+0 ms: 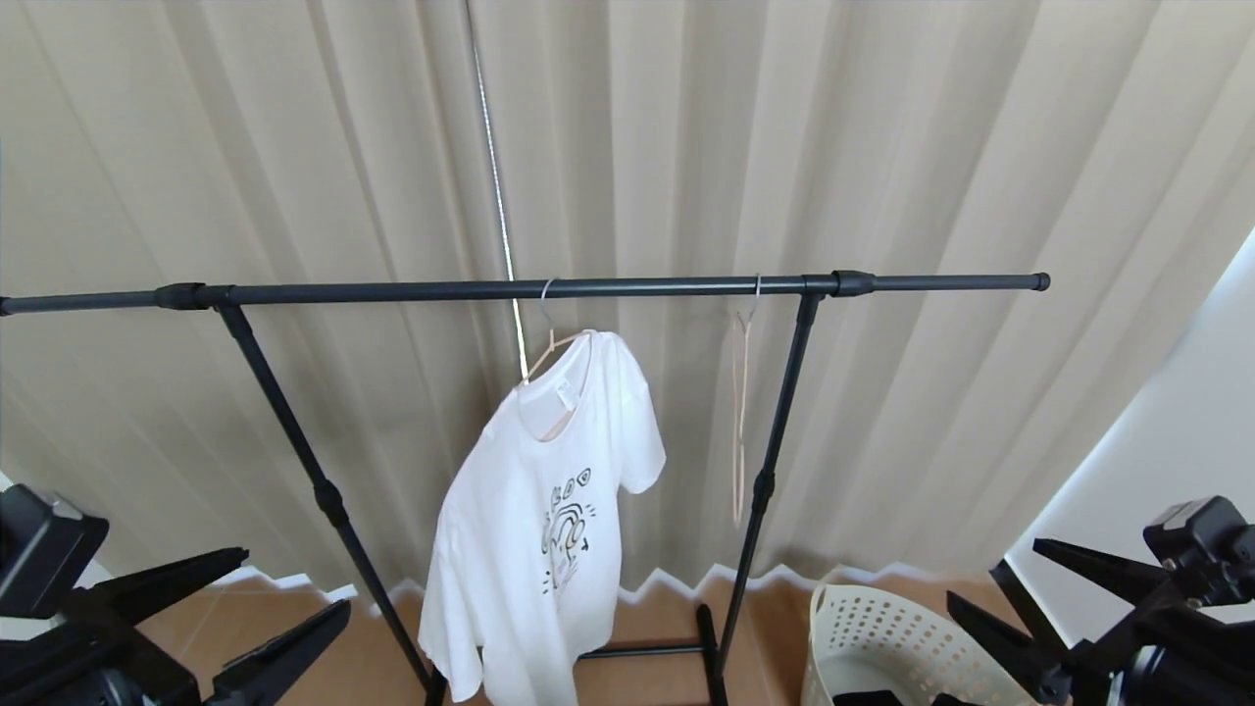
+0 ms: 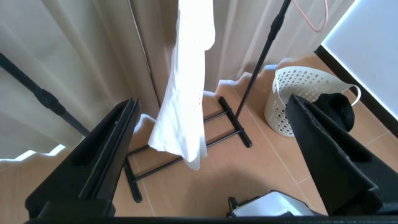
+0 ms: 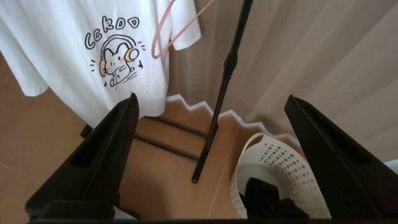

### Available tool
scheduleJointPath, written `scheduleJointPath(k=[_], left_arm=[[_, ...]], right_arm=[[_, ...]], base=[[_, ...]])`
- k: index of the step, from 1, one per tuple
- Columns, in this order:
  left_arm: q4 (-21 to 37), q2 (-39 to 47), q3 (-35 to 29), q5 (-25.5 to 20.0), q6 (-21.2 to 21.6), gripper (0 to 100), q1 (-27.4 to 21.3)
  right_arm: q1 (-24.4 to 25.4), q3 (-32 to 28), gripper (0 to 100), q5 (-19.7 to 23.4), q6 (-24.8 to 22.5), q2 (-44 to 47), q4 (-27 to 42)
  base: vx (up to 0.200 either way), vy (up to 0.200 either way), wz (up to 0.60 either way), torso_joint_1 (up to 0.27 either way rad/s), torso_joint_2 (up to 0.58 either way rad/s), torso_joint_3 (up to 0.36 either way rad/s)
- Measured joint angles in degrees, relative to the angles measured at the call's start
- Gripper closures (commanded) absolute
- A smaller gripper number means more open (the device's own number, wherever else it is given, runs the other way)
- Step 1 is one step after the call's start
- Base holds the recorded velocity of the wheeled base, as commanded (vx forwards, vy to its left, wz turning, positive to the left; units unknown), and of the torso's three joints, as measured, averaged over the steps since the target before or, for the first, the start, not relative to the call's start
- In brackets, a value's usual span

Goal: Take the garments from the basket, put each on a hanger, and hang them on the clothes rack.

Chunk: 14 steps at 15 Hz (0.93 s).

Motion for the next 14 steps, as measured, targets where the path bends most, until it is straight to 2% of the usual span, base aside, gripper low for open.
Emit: scheduleJointPath(k=[3,8,9,11,14], left_arm=[[0.2,-4.6,4.5,0.1,0.0,0,0.1],[1.5,-14.1,10.9,0.2,0.0,0,0.1],[3.4,-16.4,11.2,0.3,0.0,0,0.2],[10.8,-22.4,11.5,0.3,0.1,0,0.2],[21.2,-31.6,11.6,0.3,0.4,0,0.2]], right_arm=[[1.1,1.6,0,0.0,0.2,-6.8,8.6],[3.7,1.9,0,0.1,-0.3,-26.4,34.4],[4.0,1.9,0,0.1,-0.3,-30.3,38.6],[4.2,1.9,0,0.2,-0.4,-38.0,45.6],[3.7,1.9,0,0.1,-0.3,-44.4,46.9]], base=[[0.0,0.0,0.0,0.0,0.0,0.0],[0.0,0.0,0.0,0.0,0.0,0.0],[0.0,0.0,0.0,0.0,0.0,0.0],[0.0,0.0,0.0,0.0,0.0,0.0],[0.0,0.0,0.0,0.0,0.0,0.0]])
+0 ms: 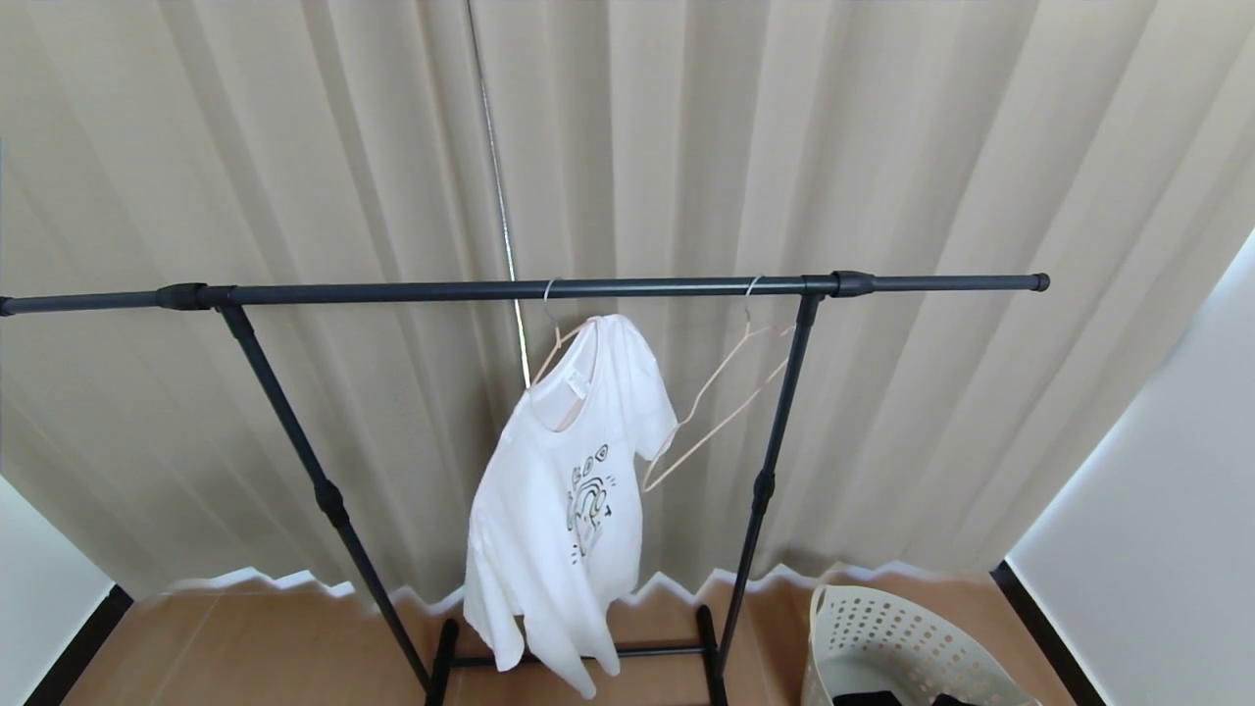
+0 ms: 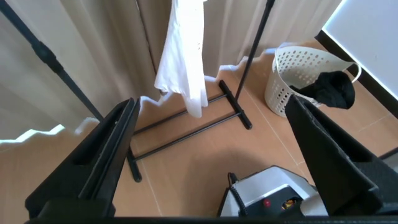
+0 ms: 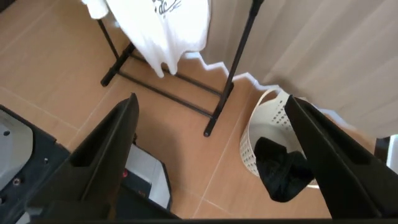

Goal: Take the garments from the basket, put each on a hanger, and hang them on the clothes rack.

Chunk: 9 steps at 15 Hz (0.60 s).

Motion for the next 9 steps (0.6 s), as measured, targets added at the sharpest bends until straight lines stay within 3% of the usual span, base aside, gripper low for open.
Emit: scheduleJointPath(k=[2,6,9], left_arm=[[3.7,-5.1,0.0,1.4,0.1,0,1.9],[4.2,-10.6,0.0,2.0,0.9,0,11.2],[4.3,-15.6,0.1,1.6,1.2,0,15.0]], right_arm=[[-2.4,0.0,0,-0.1,0.0,-2.5,0.2],[-9.9,0.0,0,-0.1,-0.2,-5.9,0.2],[-15.4,0.0,0,-0.1,-0.3,-9.0,0.3]], base=[[0.0,0.0,0.0,0.0,0.0,0.0],[0.0,0.0,0.0,0.0,0.0,0.0],[0.0,0.0,0.0,0.0,0.0,0.0]])
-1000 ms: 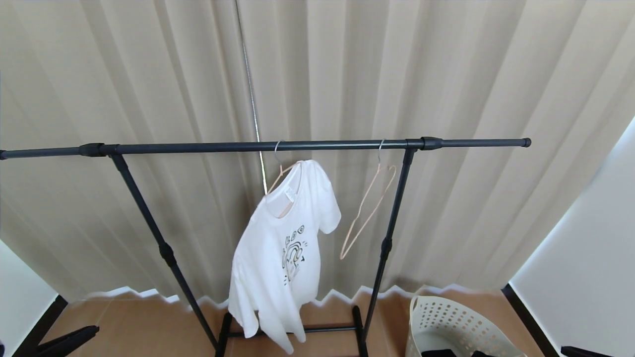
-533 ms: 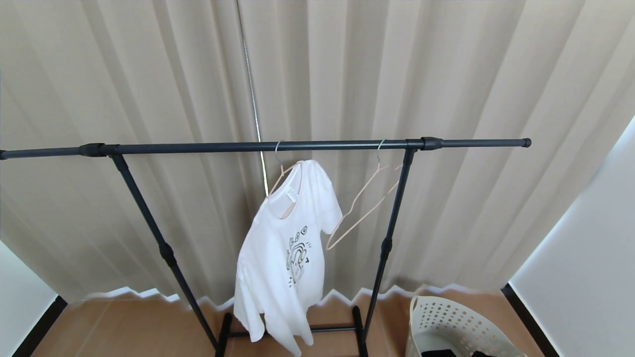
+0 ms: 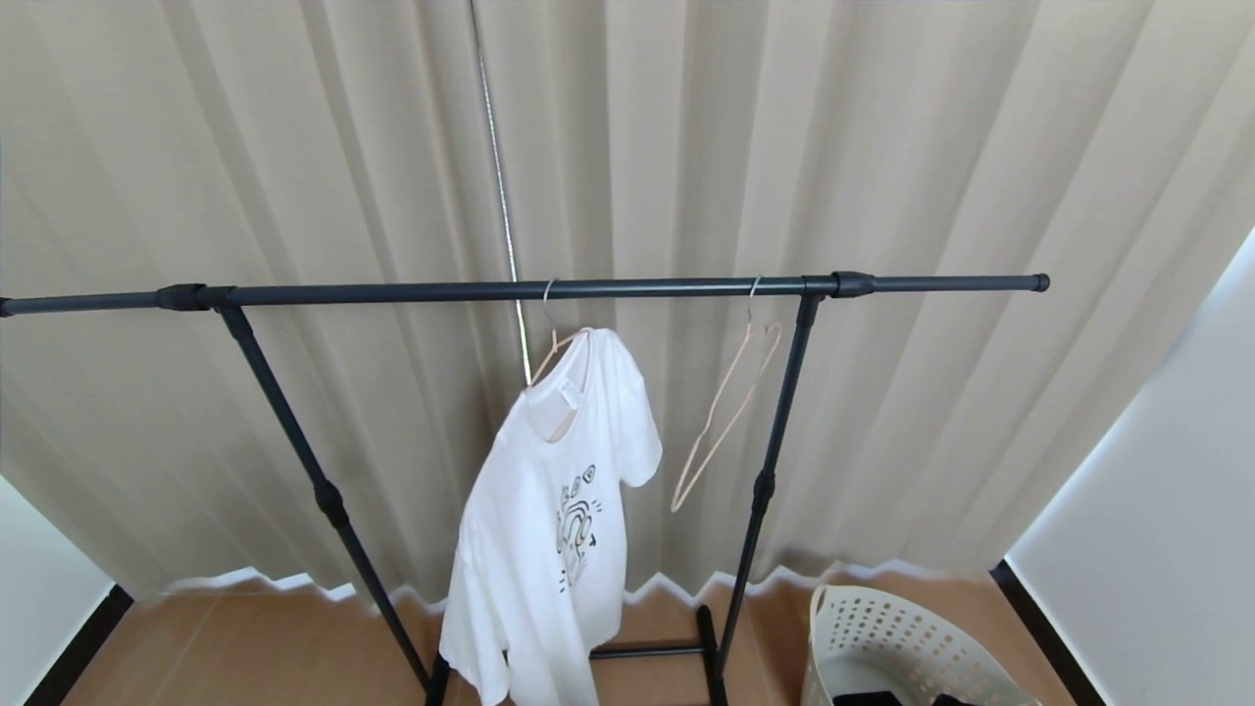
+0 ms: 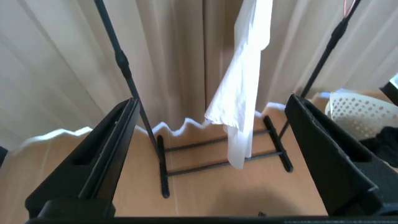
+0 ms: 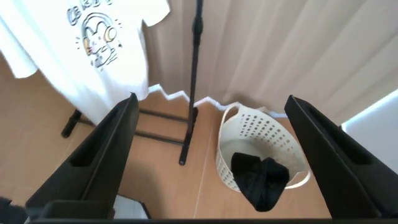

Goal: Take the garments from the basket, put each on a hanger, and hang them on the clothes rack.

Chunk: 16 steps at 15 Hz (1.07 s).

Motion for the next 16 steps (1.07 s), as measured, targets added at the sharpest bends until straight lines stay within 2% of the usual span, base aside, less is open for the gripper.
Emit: scheduleJointPath(k=[2,5,9,12,16], left_arm=[[0.0,-3.3,0.0,0.0,0.0,0,0.4],[0.0,-7.2,0.0,0.0,-0.4,0,0.6],[-0.1,-8.6,0.0,0.0,-1.0,0,0.6],[-0.1,-8.8,0.0,0.0,-4.1,0,0.6],[-0.1,-8.9,-0.1,0.0,-4.6,0,0.6]], right_arm=[[-3.7,0.0,0,0.0,-0.4,-2.7,0.5],[-6.3,-0.1,0,-1.2,-1.2,-8.8,3.4],[-7.6,-0.4,0,-1.9,-0.3,-15.7,3.2],[-7.8,-0.3,0,-2.5,1.8,-17.4,3.2],[-7.8,-0.4,0,-2.3,2.2,-17.8,3.1]], base=[[0.0,0.0,0.0,0.0,0.0,0.0],[0.0,0.0,0.0,0.0,0.0,0.0],[0.0,0.0,0.0,0.0,0.0,0.0],[0.0,0.0,0.0,0.0,0.0,0.0],[0.0,0.0,0.0,0.0,0.0,0.0]])
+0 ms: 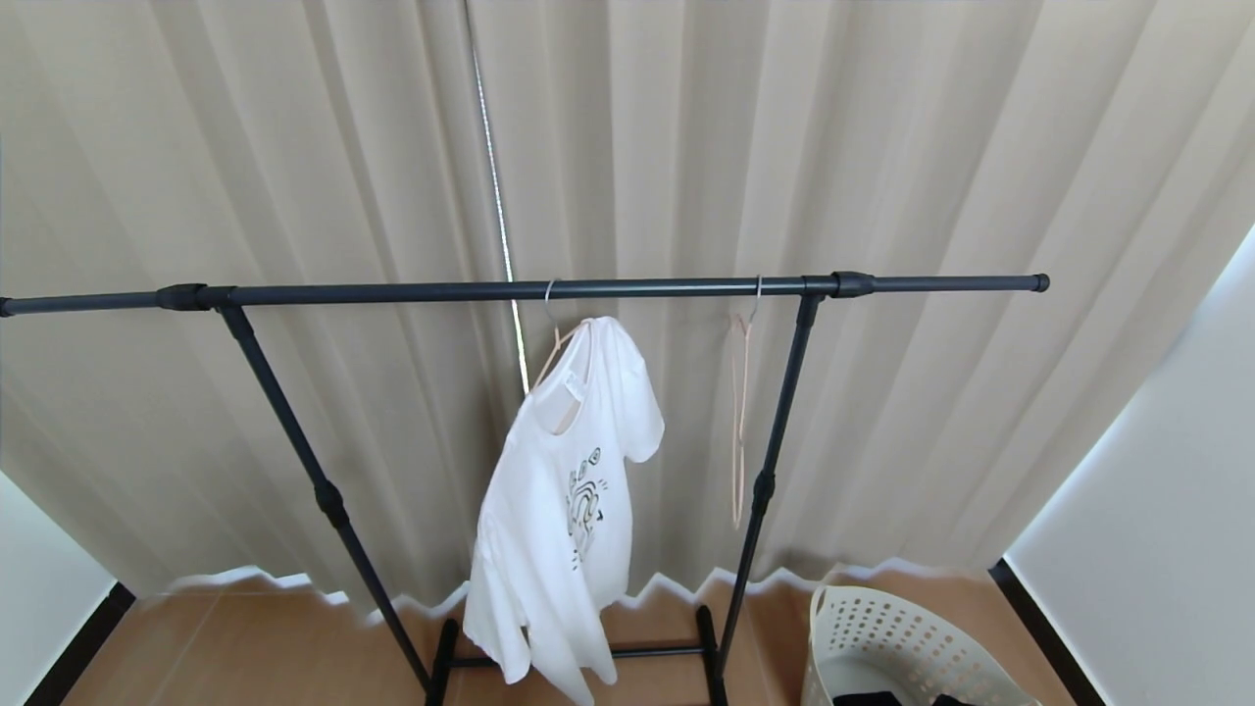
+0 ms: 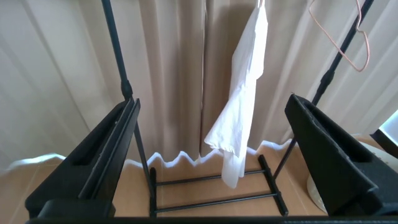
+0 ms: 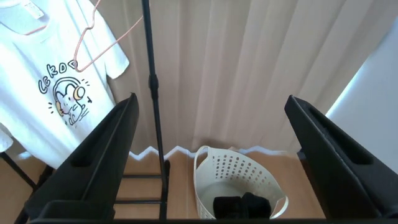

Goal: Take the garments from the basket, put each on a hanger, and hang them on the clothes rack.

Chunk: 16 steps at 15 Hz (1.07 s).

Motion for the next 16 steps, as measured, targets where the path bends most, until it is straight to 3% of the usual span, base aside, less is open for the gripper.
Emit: scheduleJointPath(k=[7,16], left_arm=[[0.0,0.0,-0.1,-0.1,-0.4,0,0.0],[0.0,0.0,-0.1,-0.1,-0.5,0,0.0]], right_arm=[[0.0,0.0,0,0.0,0.7,-0.1,0.1],[0.0,0.0,0,0.0,0.8,-0.1,0.1]], base=[[0.0,0.0,0.0,-0.032,0.09,0.046],[0.0,0.0,0.0,-0.128,0.29,0.16]])
